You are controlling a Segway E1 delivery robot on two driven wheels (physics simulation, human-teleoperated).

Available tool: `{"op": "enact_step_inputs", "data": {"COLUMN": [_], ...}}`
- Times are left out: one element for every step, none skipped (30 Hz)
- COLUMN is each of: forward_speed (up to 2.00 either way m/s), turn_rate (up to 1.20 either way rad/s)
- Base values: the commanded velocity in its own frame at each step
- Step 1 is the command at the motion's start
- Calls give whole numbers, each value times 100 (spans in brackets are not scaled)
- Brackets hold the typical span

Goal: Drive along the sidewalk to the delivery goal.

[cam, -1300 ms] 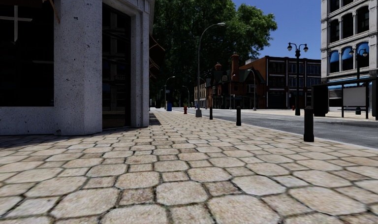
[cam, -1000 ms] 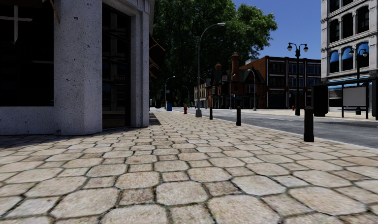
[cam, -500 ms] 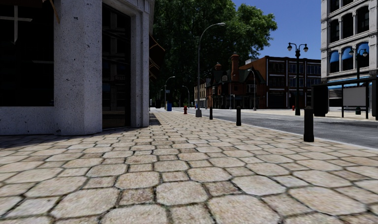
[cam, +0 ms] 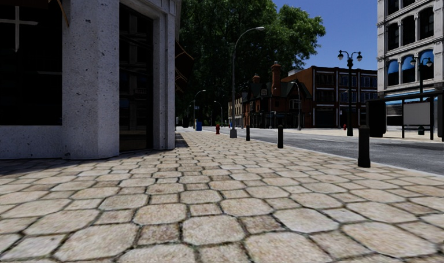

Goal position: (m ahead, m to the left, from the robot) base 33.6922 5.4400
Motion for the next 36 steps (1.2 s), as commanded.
{"op": "enact_step_inputs", "data": {"forward_speed": [200,200,200,200,200,200,200,200,200,200,200,200,200,200,200,200,200,200,200,200,200,200,200,200,200,200,200,200,200,200,200,200,200,200,200,200], "turn_rate": [0,0,0,0,0,0,0,0,0,0,0,0,0,0,0,0,0,0,0,0,0,0,0,0,0,0,0,0,0,0,0,0,0,0,0,0]}}
